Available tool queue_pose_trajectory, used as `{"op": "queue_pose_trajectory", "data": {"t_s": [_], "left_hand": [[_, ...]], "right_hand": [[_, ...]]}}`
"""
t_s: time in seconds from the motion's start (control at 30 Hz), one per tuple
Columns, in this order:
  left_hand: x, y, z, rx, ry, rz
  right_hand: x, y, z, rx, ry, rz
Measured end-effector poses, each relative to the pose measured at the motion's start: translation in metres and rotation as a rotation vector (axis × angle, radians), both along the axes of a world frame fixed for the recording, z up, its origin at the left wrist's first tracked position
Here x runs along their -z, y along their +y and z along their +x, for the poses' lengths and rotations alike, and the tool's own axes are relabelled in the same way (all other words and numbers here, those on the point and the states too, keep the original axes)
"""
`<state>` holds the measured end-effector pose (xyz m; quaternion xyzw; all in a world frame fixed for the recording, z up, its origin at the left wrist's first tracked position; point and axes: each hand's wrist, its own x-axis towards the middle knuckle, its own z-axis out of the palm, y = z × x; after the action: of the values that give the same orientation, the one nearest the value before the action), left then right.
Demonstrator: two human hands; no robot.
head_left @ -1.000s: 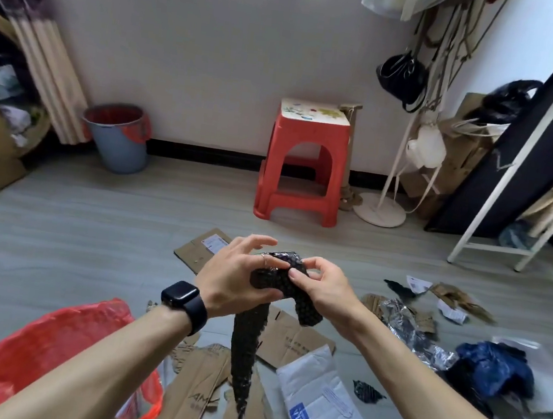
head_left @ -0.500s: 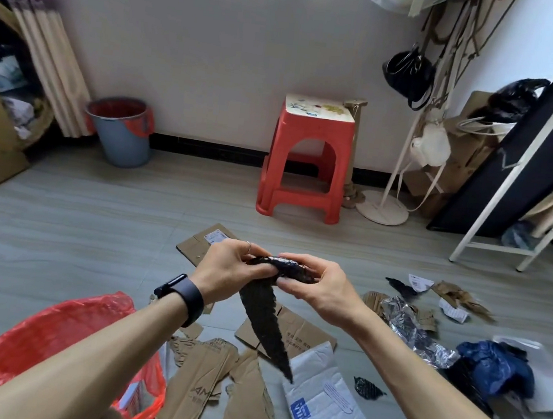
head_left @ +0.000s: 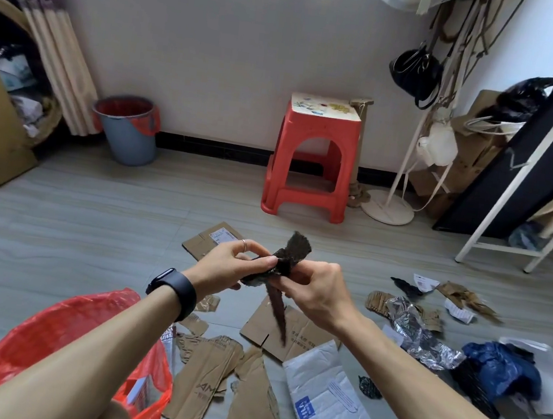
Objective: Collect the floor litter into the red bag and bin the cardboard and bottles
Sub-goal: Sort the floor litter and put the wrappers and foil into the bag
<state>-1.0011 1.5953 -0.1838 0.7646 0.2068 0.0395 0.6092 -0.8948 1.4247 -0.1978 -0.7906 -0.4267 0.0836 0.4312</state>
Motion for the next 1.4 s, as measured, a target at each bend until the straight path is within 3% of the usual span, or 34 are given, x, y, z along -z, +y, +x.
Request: {"op": "queue_pose_trajectory", "data": {"t_s": [0.23, 0.4, 0.63, 0.7, 0.8, 0.9, 1.03, 1.23, 1.4], "left_hand": [[-0.006, 0.003, -0.005, 0.021, -0.053, 0.055], [-0.004, 0.006, -0.003, -0.026, -0.025, -0.048], [0.001, 0.008, -0.003, -0.084, -0.019, -0.191], [0.003, 0.007, -0.003, -0.034, -0.06, -0.098], [0.007, 0.006, -0.004, 0.058, -0.089, 0.196], [0.007, 0.004, -0.005, 0.06, -0.192, 0.506], [0.006, 0.001, -0.002, 0.06, -0.32, 0.745], [0.009, 0.002, 0.001, 0.059, -0.26, 0.769], [0.011, 0.002, -0.002, 0.069, -0.179, 0.627]], "right_hand": [[-0.004, -0.001, 0.008, -0.002, 0.177, -0.118], [-0.006, 0.002, 0.007, -0.071, 0.367, -0.029], [-0.004, 0.01, 0.001, 0.01, 0.386, 0.074], [-0.003, 0.011, 0.002, 0.025, 0.397, 0.078], [-0.001, 0.01, 0.004, 0.031, 0.449, 0.044], [-0.002, 0.009, 0.006, 0.06, 0.582, 0.077], [-0.005, 0.008, 0.005, 0.096, 0.774, 0.178], [-0.011, 0.002, 0.004, 0.056, 1.113, 0.307], [-0.015, -0.001, 0.0, -0.024, 0.857, 0.175]]}}
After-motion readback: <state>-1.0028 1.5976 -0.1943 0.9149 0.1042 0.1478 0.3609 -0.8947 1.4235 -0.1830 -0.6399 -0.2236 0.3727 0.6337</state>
